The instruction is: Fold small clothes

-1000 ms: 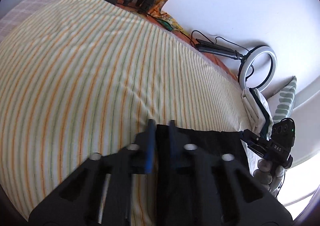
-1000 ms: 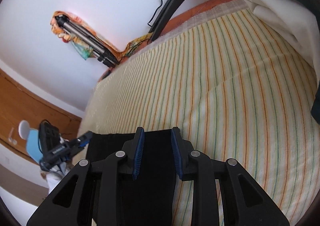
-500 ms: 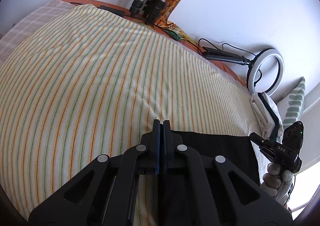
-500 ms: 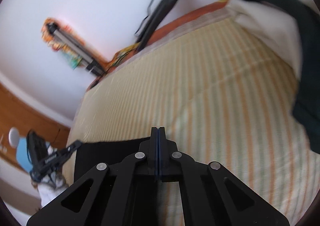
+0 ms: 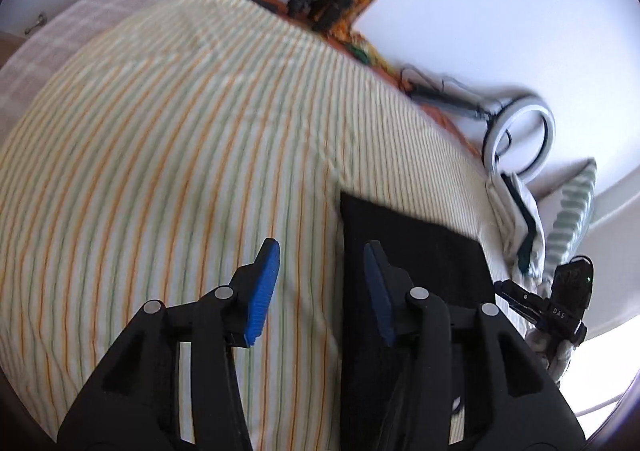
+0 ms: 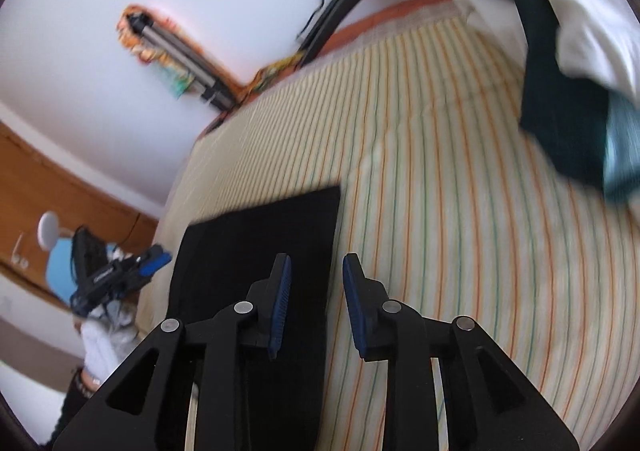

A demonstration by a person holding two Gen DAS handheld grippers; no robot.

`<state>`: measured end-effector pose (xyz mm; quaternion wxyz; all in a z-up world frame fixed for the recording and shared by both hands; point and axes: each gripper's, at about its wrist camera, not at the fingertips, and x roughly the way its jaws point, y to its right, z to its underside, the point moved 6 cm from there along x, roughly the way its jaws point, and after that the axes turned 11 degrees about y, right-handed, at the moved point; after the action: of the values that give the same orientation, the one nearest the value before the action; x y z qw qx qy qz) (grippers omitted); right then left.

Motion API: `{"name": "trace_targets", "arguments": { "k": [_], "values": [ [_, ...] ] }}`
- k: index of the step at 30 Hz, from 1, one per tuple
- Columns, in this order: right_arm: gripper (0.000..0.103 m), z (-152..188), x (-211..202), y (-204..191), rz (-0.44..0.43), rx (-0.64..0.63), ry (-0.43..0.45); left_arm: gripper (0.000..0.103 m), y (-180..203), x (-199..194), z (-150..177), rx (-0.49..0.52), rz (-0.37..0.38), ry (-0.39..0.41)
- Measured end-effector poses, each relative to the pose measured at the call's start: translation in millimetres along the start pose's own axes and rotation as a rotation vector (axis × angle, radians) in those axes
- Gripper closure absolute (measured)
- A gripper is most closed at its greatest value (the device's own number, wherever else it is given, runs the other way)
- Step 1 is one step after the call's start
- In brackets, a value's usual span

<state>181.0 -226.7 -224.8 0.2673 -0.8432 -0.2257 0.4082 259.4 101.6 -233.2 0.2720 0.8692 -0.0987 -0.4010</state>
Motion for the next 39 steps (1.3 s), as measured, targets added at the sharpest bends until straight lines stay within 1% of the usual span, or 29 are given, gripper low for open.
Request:
{"name": "trace_targets", "arguments": {
  "k": [1,4,5,7,11,14,15,17,18,21,23,25,27,30,31,32,33,34,35,36,37,39],
  "values": [
    [0.077,6,-2,1,-0.008,0.008,-0.014,0.059,1,-2,4,-0.004,0.002,-0.011],
    [0.077,20,-8,7,-0.016,0.015,-0.04,0.059,6,-19,31,-0.013,0.028,-0.064],
    [0.074,22,-9,9,-0.012,0.011,-0.04,0.059,7,-25,38,-0.006,0.026,-0.074],
    [0.072,23,-9,10,-0.026,0.03,-0.033,0.059,11,-37,53,-0.001,0.017,-0.095],
    [0.07,19,-7,8,-0.031,0.041,-0.026,0.059,19,-57,86,-0.058,0.025,-0.142],
    [0.069,17,-3,6,-0.044,0.051,-0.024,0.059,25,-59,108,-0.07,0.021,-0.179],
    [0.069,16,-1,5,-0.04,0.051,-0.021,0.059,28,-58,112,-0.065,0.02,-0.176],
    [0.069,13,3,5,-0.04,0.055,-0.013,0.056,30,-56,111,-0.059,0.017,-0.159],
    [0.069,10,6,6,-0.041,0.063,-0.006,0.056,29,-56,110,-0.072,0.022,-0.157],
    [0.068,2,13,11,-0.054,0.089,0.009,0.056,26,-47,101,-0.17,0.06,-0.142],
    [0.068,-2,20,12,-0.068,0.106,0.014,0.056,29,-39,97,-0.189,0.089,-0.143],
    [0.068,-6,29,12,-0.088,0.126,0.018,0.056,34,-31,95,-0.175,0.103,-0.147],
    [0.068,-10,37,9,-0.096,0.117,0.025,0.056,40,-27,94,-0.153,0.107,-0.135],
    [0.068,-14,47,2,-0.113,0.109,0.015,0.056,41,-26,94,-0.155,0.11,-0.128],
    [0.068,-14,50,2,-0.118,0.112,0.019,0.06,40,-25,94,-0.15,0.104,-0.126],
    [0.07,-14,52,0,-0.116,0.106,0.021,0.069,39,-25,94,-0.142,0.089,-0.123],
    [0.07,-15,52,-1,-0.115,0.096,0.018,0.076,37,-27,95,-0.133,0.074,-0.12],
    [0.074,-15,52,-2,-0.11,0.084,0.016,0.089,35,-26,95,-0.121,0.053,-0.118],
    [0.085,-14,53,-2,-0.099,0.08,0.013,0.094,34,-25,96,-0.109,0.038,-0.117],
    [0.093,-13,54,-1,-0.088,0.079,0.005,0.095,34,-24,96,-0.109,0.037,-0.115],
    [0.097,-11,56,-1,-0.074,0.074,0.0,0.096,34,-25,96,-0.109,0.038,-0.114],
    [0.099,-11,52,-8,-0.05,0.031,0.025,0.097,36,-30,95,-0.085,0.037,-0.105]
  ]
}}
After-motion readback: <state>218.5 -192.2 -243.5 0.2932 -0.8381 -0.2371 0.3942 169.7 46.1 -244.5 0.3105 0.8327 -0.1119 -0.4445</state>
